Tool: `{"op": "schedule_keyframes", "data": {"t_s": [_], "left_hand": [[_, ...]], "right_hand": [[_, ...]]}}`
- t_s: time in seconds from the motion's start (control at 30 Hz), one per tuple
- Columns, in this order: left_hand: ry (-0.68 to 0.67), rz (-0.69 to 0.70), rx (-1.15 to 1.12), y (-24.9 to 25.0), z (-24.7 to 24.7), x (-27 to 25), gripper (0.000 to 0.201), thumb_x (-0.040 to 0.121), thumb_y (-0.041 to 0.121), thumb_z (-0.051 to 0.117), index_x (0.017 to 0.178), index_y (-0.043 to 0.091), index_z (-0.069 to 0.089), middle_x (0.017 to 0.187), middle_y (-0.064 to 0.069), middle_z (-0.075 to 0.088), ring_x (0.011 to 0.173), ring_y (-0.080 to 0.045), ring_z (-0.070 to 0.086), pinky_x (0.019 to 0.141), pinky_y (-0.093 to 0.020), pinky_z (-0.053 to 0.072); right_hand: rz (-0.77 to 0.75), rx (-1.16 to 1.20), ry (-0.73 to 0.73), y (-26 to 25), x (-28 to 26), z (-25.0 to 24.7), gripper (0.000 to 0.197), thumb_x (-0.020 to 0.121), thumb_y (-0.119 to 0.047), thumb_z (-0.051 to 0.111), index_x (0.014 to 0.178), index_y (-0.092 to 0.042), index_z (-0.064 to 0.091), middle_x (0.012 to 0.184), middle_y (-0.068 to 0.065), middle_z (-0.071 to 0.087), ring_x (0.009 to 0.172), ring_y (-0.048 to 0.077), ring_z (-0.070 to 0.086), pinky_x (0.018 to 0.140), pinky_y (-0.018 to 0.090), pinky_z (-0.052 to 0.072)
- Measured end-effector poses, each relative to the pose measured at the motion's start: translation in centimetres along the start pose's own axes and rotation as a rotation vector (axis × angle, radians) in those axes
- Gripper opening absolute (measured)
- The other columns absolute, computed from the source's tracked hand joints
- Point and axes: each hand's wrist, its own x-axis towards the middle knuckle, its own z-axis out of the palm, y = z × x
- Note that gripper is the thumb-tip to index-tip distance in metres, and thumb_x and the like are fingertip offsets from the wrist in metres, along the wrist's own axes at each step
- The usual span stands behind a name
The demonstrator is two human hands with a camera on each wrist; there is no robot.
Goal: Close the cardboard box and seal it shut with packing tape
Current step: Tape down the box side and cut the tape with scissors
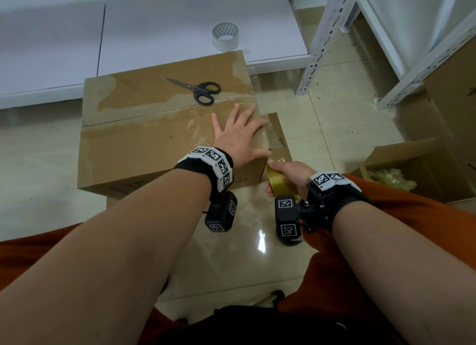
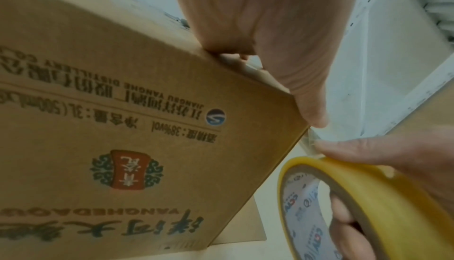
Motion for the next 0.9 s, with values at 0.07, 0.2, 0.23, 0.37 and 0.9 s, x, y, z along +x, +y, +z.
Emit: {"op": "schedule_keyframes", "data": {"t_s": [0.07, 0.2, 0.23, 0.37, 0.9], "left_hand": [[-0.004, -0.016, 0.02, -0.1, 0.1, 0.0, 0.091, 0.075, 0.072, 0.057, 0.15, 0.041, 0.015, 0.162, 0.008, 0.003, 0.149, -0.02, -0.008, 0.111, -0.068, -0.008], [0.022, -0.05, 0.058, 0.1, 0.4, 0.0, 0.093, 0.075, 0.08, 0.047, 0.151, 0.039, 0.012, 0.161, 0.011, 0.003, 0.149, -0.018, -0.007, 0.111, -0.067, -0.007], [0.025, -0.054, 0.063, 0.3, 0.4, 0.1, 0.091, 0.076, 0.078, 0.047, 0.151, 0.039, 0.013, 0.161, 0.011, 0.004, 0.149, -0.018, -0.006, 0.111, -0.068, -0.006], [0.008, -0.058, 0.081, 0.9, 0.1, 0.0, 0.09, 0.079, 0.071, 0.052, 0.152, 0.036, 0.012, 0.161, 0.01, 0.003, 0.149, -0.021, -0.006, 0.11, -0.071, -0.003], [0.16, -0.116, -0.075, -4.7, -4.2, -0.7, 0.063, 0.093, 0.032, 0.056, 0.149, 0.017, 0.031, 0.158, -0.004, 0.024, 0.144, -0.022, 0.023, 0.117, -0.035, 0.019]], "right_hand": [[-0.007, 0.016, 0.008, -0.2, -0.1, -0.1, 0.036, 0.092, -0.033, 0.059, 0.098, 0.002, 0.055, 0.08, 0.019, 0.067, 0.067, 0.03, 0.066, 0.077, 0.043, 0.057], [-0.025, -0.063, 0.047, -0.3, -0.1, -0.2, 0.041, 0.08, -0.037, 0.074, 0.093, -0.003, 0.055, 0.091, 0.02, 0.07, 0.087, 0.036, 0.068, 0.09, 0.049, 0.052], [-0.021, -0.097, 0.049, 0.0, 0.5, -0.5, 0.057, 0.067, -0.046, 0.08, 0.097, -0.004, 0.057, 0.097, 0.02, 0.07, 0.093, 0.037, 0.068, 0.092, 0.051, 0.051], [-0.04, -0.155, 0.047, 1.9, 5.5, -1.9, 0.131, 0.007, -0.071, 0.082, 0.12, -0.009, 0.056, 0.113, 0.016, 0.067, 0.103, 0.035, 0.064, 0.094, 0.051, 0.05], [-0.001, -0.417, 0.205, -2.3, 0.2, -0.3, 0.097, 0.066, -0.06, 0.075, 0.136, -0.002, 0.044, 0.131, 0.019, 0.055, 0.111, 0.036, 0.057, 0.091, 0.044, 0.05]]}}
